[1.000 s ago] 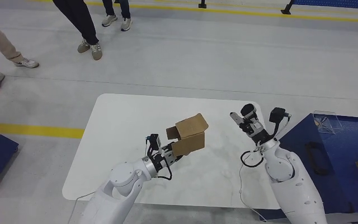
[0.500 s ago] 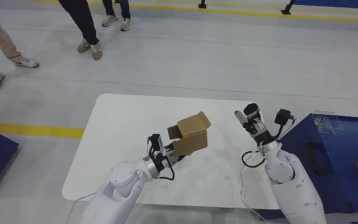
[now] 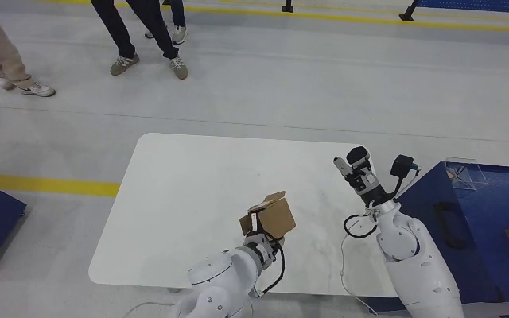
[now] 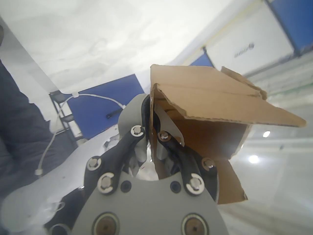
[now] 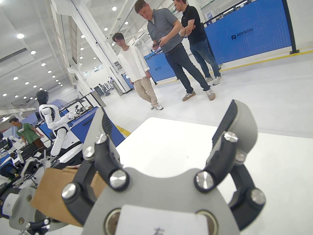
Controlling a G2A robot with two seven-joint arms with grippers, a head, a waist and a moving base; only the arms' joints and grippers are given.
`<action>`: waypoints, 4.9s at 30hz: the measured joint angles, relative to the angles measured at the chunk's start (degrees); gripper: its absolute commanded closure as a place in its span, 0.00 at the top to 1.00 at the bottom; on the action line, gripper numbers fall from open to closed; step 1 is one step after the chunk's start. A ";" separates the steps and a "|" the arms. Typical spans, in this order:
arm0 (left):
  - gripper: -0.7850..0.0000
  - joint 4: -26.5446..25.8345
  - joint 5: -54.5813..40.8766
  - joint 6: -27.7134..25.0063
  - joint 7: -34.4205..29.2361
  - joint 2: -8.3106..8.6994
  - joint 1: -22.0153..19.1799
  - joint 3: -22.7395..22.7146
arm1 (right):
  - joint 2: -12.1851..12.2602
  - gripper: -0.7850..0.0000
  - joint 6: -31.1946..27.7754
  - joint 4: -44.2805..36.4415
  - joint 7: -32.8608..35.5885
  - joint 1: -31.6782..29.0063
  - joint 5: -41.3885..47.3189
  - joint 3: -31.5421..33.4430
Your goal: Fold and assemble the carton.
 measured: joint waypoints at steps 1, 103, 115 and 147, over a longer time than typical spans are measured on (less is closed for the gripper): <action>0.00 1.20 -1.69 -2.60 3.66 -0.54 -1.34 0.48 | 0.00 1.00 0.00 0.00 0.00 0.00 0.00 0.00; 1.00 15.55 106.21 32.89 -85.04 6.42 4.84 -6.70 | -4.74 1.00 15.25 3.14 19.12 6.33 -40.79 -28.65; 1.00 10.17 107.57 32.89 -76.68 0.98 9.00 -9.35 | -4.59 1.00 17.60 1.92 17.84 6.52 -41.97 -25.45; 1.00 5.29 123.75 32.89 -83.27 -11.95 13.47 -14.39 | -3.12 1.00 9.10 -2.32 13.71 0.87 -39.24 -17.10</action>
